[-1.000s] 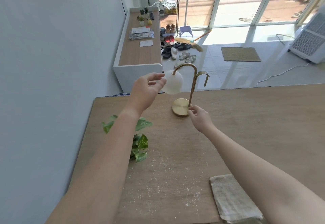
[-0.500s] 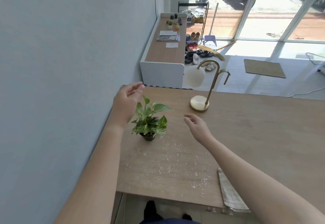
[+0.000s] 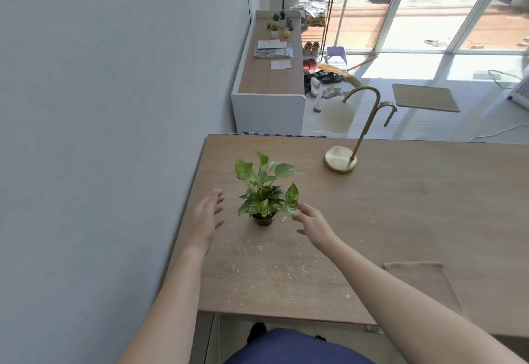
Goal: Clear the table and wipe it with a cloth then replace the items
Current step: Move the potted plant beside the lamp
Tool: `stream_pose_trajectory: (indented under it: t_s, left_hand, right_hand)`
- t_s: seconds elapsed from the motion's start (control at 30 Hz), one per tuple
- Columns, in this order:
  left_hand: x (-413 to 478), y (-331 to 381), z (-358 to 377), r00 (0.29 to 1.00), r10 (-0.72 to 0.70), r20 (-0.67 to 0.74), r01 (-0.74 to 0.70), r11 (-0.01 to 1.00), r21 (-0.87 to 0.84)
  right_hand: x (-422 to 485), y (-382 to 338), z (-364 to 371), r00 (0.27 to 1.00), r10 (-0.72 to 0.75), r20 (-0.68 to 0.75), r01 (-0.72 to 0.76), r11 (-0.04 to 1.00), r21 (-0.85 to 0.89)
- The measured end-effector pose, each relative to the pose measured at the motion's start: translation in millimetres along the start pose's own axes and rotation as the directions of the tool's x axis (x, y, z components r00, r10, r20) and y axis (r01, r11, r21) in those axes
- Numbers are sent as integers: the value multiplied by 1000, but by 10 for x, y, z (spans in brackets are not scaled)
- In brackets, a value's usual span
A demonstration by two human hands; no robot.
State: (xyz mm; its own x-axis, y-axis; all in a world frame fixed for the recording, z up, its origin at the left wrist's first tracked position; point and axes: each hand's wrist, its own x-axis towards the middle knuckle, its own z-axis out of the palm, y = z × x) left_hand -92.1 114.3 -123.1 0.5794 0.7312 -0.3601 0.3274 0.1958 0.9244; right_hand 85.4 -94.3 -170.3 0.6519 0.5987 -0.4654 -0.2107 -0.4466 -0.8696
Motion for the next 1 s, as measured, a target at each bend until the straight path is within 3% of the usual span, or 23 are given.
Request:
stream_pose_trajectory:
  t_s: [0.3, 0.73, 1.0]
  left_hand:
    - [229, -467, 172, 957, -196, 212, 197, 980, 19]
    - [262, -544, 176, 931, -159, 330, 172, 985, -10]
    - [240, -485, 236, 924, -152, 351, 177, 983, -41]
  right_hand:
    - [47, 90, 427, 990, 100, -100, -75, 972, 225]
    - [249, 169, 625, 980, 167, -112, -116, 924, 365]
    - [239, 106, 622, 989, 107, -99, -69, 943, 326]
